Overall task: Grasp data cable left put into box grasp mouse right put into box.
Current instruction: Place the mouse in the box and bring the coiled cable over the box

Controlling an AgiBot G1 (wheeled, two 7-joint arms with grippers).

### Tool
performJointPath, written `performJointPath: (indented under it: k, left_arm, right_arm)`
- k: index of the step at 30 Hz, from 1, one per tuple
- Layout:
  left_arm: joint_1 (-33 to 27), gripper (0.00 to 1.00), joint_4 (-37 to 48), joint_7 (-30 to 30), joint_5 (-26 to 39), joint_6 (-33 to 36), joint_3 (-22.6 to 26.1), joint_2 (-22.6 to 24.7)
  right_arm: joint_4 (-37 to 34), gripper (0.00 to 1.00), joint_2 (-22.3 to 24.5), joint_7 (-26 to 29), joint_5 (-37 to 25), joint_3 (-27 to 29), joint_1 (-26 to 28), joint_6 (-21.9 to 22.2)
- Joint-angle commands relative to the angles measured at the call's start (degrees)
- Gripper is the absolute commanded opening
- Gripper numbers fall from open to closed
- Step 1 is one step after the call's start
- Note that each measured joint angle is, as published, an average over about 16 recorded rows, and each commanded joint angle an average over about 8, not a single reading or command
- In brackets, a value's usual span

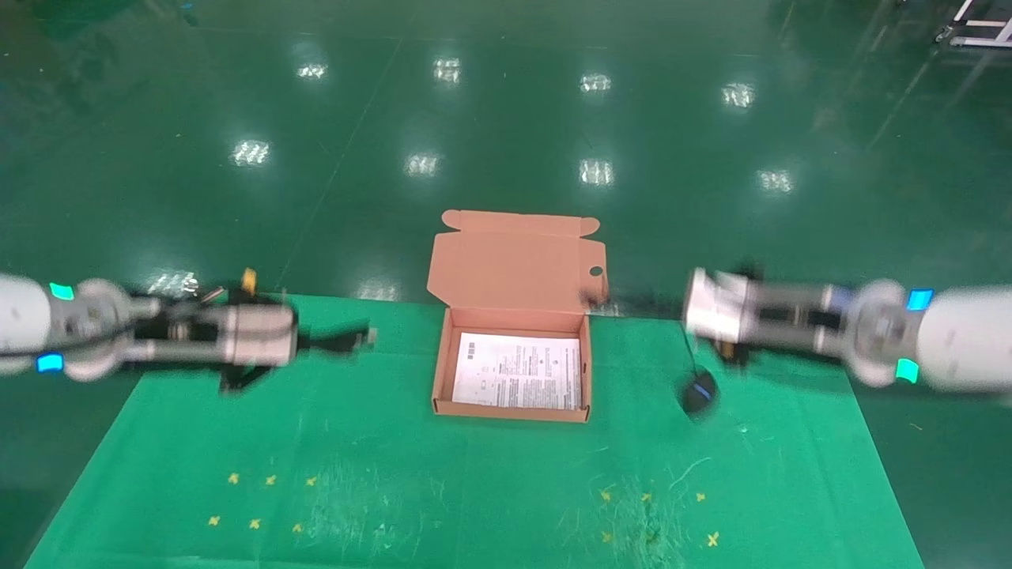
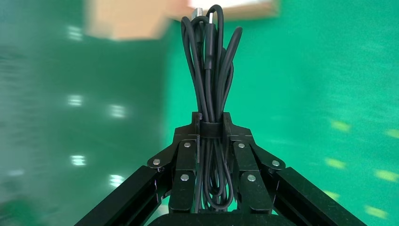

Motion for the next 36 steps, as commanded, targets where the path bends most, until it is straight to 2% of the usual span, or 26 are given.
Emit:
performJointPath:
  k: [1,9,17,26,36]
  left_arm:
    - [-0.93,0.0,-3.2,-0.91,0.42,-1.35,-0.94,-0.57]
    - [-5.85,0.0,-3.93,-3.38,3.03,-6.28,-3.01,3.23]
    - [-9.29,0.0,-1.02,-3.5,6.34,-10.3,-3.56,6.7]
    - [-9.62,0.0,-1.04,-3.56,8.01,-10.96,-3.32,6.9]
    - [-7.99,0.0,-2.31,-4.93,13.37,-10.3,-1.94,5.13]
  right_arm:
    - [1.38,0.0,0.17,0.98,-0.6,1.34,2.09,1.23]
    - [-1.85,0.0,-6.37,-1.74,1.19,3.94,8.8,6.41]
    - [-8.65,0.0,-11.74,-6.88,3.55,4.39,12.82,8.59]
    - [-10.38,0.0,-13.01,-8.96,5.18,4.4,13.79,8.36]
    - [-9.92,0.0,-14.12,-8.36,5.96,3.56,11.64,7.66]
